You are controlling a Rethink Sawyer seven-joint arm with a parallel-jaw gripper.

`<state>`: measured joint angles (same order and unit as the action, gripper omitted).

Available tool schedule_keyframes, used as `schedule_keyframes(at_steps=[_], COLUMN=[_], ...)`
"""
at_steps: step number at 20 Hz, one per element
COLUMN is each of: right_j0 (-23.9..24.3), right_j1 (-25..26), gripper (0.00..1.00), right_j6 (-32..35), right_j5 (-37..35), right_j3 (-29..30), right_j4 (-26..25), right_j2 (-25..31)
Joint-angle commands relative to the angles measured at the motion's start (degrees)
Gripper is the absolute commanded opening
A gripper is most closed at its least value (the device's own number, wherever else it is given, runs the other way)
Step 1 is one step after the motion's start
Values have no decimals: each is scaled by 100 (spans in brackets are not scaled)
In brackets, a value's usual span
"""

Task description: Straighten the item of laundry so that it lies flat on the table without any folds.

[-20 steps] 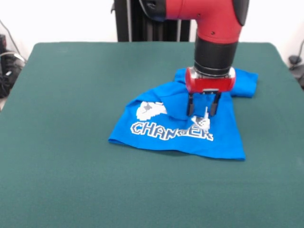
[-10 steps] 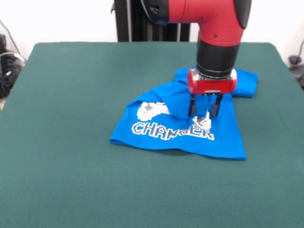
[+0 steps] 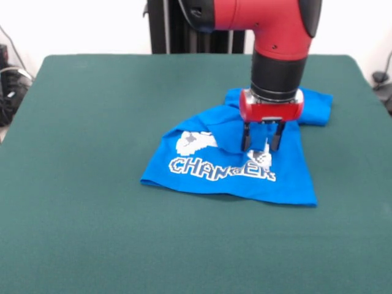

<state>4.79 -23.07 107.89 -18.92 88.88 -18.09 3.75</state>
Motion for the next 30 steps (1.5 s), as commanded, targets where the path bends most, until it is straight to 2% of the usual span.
schedule_keyframes(at_steps=[1,10,30], right_j0=[204,541,464], right_j1=[155,12,6], gripper=[100,100,100], right_j6=[489,160,338], right_j5=[-59,-212,-113], right_j3=[142,175,296], right_j4=[103,-59,-70], right_j2=[293,355,351])
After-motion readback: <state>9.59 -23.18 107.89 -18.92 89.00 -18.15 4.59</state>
